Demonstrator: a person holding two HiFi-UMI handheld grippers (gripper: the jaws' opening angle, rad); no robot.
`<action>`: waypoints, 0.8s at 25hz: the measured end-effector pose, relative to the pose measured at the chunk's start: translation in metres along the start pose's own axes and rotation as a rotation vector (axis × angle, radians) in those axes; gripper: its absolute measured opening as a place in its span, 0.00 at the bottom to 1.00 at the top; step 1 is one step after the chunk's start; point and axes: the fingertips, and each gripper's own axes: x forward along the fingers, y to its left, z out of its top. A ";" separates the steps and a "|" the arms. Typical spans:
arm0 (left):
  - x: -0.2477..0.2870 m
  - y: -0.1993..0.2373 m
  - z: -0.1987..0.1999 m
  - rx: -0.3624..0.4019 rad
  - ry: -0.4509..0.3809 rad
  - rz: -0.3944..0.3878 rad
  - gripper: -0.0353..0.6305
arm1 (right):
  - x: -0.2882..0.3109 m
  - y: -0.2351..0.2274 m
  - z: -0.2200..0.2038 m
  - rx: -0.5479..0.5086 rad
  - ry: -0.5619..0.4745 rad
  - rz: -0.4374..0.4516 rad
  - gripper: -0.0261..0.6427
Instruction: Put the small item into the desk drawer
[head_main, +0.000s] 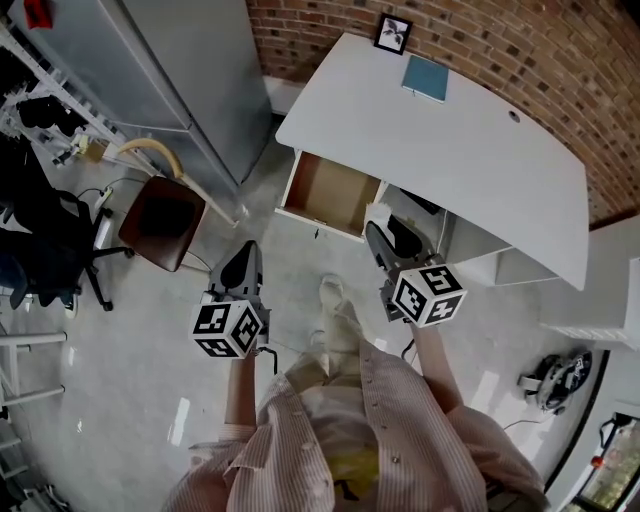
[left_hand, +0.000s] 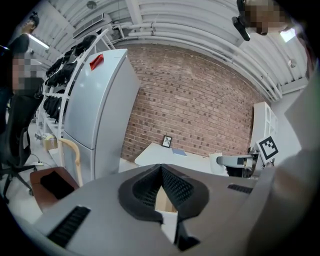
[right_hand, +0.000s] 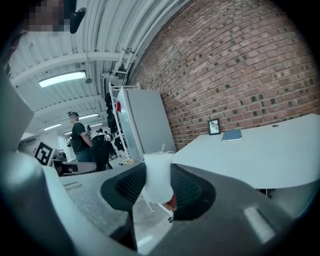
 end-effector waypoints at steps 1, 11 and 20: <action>0.007 0.002 -0.001 -0.002 0.010 0.001 0.05 | 0.007 -0.005 -0.001 -0.002 0.011 -0.003 0.27; 0.084 0.031 -0.015 -0.069 0.095 0.036 0.05 | 0.094 -0.044 -0.017 -0.038 0.155 0.018 0.27; 0.126 0.044 -0.039 -0.141 0.187 0.091 0.05 | 0.147 -0.062 -0.042 -0.045 0.294 0.094 0.27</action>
